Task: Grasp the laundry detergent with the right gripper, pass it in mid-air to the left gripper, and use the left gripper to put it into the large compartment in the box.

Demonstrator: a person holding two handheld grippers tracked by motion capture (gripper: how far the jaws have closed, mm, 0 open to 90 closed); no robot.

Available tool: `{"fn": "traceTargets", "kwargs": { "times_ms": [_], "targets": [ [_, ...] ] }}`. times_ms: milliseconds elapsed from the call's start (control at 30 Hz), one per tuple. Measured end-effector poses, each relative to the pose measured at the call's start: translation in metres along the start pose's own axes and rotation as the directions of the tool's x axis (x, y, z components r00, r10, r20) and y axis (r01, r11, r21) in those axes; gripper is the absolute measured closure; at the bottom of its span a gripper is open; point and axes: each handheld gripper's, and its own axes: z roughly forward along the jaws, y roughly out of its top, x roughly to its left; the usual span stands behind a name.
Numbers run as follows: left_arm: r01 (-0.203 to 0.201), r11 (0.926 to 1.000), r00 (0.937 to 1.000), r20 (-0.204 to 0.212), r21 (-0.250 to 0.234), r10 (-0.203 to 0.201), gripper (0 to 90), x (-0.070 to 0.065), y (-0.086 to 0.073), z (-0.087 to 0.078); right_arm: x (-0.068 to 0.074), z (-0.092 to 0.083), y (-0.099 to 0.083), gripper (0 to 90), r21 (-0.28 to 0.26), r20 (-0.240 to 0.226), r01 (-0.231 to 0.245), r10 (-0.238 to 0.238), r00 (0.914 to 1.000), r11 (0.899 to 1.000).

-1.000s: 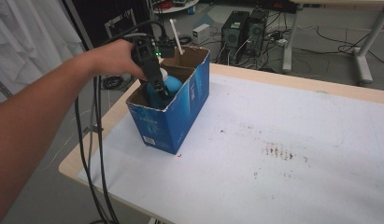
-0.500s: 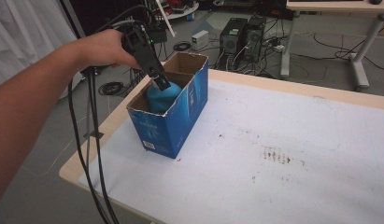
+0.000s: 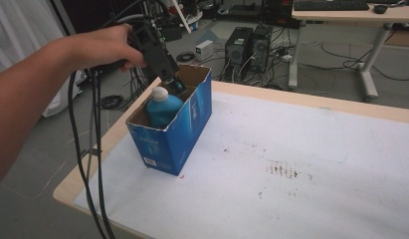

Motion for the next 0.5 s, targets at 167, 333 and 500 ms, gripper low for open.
{"fn": "traceTargets", "kwargs": {
  "times_ms": [167,333,500],
  "targets": [
    [0.013,0.9991,0.9991,0.041,-0.04,-0.011,17.1,-0.006,0.013,-0.001,0.0,-0.001,0.0,2.0,0.001,0.002,-0.008,0.008,1.0,1.0],
    [-0.064,0.9963,0.9968,0.045,-0.057,0.066,17.1,-0.02,0.029,0.001,0.0,-0.003,-0.001,2.0,-0.013,0.007,-0.008,0.008,0.9999,1.0],
    [-0.137,0.99,0.9906,-0.015,-0.036,0.136,8.3,-0.032,0.048,0.001,0.0,-0.004,-0.001,2.0,-0.016,0.014,-0.009,0.009,0.9999,1.0]
  ]
}}
